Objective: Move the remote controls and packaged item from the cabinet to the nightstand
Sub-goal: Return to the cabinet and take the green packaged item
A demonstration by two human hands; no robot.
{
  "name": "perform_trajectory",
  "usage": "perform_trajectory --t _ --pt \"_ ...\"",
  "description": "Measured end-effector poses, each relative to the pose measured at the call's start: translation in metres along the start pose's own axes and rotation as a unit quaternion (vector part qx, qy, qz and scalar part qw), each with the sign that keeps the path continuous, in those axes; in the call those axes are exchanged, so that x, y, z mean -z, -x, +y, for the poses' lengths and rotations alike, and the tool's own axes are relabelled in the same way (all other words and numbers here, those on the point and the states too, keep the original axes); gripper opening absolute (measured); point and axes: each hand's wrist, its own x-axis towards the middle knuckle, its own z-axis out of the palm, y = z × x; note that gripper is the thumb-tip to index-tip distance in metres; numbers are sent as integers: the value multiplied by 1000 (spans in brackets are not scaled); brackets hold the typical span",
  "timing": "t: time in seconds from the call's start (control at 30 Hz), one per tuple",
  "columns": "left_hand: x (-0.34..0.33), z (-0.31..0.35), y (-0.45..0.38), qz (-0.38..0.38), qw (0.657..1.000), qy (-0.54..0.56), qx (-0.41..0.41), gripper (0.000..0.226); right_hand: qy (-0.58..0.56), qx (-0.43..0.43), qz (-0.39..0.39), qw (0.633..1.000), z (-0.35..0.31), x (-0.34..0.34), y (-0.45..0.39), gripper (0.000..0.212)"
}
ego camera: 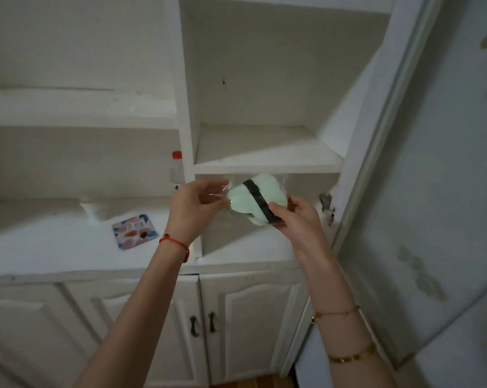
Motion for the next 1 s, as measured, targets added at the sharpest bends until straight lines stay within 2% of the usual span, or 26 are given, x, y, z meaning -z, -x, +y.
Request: perform_trajectory --t 0.2,0.37,0.63,1.0 --pt "17 -22 73 63 995 -72 30 33 -27 -53 -38 997 43 -4 49 37" --pt "30 -39 127 125 982 -111 92 28 -22 -105 -84 991 71 -18 84 41" --pt "64 -66 192 165 969 -123 134 26 -5 -159 -147 976 111 -46 123 38" --pt "108 -76 252 211 954 -149 151 28 41 -178 -243 953 142 -87 157 44"
